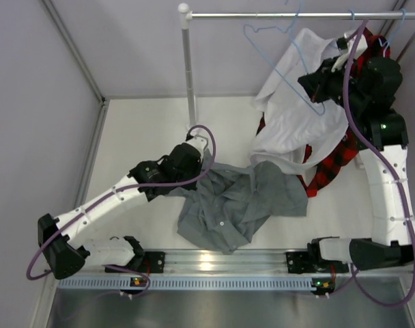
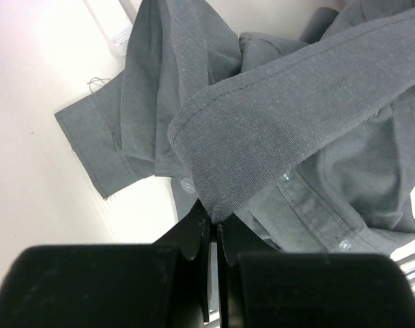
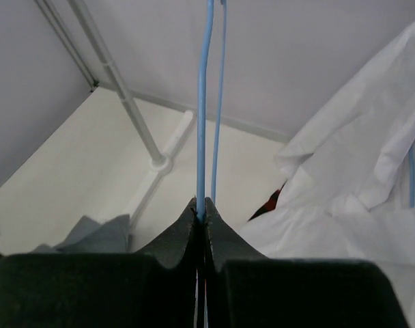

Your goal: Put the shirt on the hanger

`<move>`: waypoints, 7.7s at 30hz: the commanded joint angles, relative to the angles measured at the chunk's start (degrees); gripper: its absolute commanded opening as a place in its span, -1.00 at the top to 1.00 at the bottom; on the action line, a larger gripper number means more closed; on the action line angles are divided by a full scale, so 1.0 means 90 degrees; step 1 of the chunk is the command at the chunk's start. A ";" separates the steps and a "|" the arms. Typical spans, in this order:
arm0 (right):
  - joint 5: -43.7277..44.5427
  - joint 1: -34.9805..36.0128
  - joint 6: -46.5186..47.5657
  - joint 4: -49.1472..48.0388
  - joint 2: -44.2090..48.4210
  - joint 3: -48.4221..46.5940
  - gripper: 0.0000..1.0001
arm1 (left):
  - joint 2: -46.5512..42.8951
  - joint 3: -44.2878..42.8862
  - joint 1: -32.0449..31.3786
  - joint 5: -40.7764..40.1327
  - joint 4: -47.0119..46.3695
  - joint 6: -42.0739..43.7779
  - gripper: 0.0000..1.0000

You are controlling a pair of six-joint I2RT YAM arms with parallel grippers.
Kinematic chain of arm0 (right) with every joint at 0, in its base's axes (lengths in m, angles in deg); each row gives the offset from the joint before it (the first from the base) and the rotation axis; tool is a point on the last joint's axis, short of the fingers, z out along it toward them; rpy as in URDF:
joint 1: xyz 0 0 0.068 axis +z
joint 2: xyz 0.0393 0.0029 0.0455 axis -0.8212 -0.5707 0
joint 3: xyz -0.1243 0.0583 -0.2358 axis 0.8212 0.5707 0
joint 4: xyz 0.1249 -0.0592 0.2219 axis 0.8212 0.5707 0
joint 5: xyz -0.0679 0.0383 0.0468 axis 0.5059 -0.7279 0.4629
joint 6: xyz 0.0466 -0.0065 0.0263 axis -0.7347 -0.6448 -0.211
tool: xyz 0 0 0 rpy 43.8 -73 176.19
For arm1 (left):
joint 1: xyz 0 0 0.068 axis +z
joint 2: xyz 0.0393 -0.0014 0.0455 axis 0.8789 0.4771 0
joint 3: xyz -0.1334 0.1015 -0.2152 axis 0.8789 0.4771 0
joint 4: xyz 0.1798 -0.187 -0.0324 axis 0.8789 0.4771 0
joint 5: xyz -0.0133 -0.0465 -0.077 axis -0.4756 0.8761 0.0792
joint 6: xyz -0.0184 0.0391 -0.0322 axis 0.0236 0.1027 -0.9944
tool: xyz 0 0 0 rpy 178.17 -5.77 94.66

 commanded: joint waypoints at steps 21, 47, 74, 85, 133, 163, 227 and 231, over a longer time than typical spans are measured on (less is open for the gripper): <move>-0.1951 0.0375 -0.0307 0.2032 0.5454 0.4787 1.00 | 0.1992 -0.1828 0.1410 0.1081 -0.0523 -0.0322 1.00; -0.2424 0.1303 -0.1234 -0.0338 0.4566 0.6086 1.00 | 0.1992 -0.1984 0.1430 0.3210 -0.0846 -0.0275 1.00; 0.0991 0.3296 -0.0980 -0.2144 0.3990 0.6602 1.00 | 0.1387 -0.3899 0.0004 0.0613 0.1694 0.0527 1.00; -0.0281 0.3822 -0.1302 -0.3403 0.4127 0.7375 1.00 | 0.1201 -0.3879 0.0004 0.0642 0.1109 0.0380 1.00; 0.3052 0.5991 -0.0893 -0.7341 0.3434 0.8264 1.00 | 0.1436 -0.4827 -0.0562 0.1168 0.2192 0.1034 1.00; 0.3110 0.5981 -0.0971 -0.9431 0.3823 0.9357 1.00 | 0.0081 -0.4357 -0.0582 0.0652 0.0023 0.3415 -0.82; 0.1333 0.5981 0.0231 -0.5202 0.5875 0.8518 1.00 | 0.0166 -0.2170 0.1811 0.8933 -0.1314 0.4091 -0.49; 0.1294 0.5981 0.0260 -0.5124 0.5914 0.8498 1.00 | 0.0244 -0.2404 0.1811 0.8816 -0.0896 0.4276 -0.49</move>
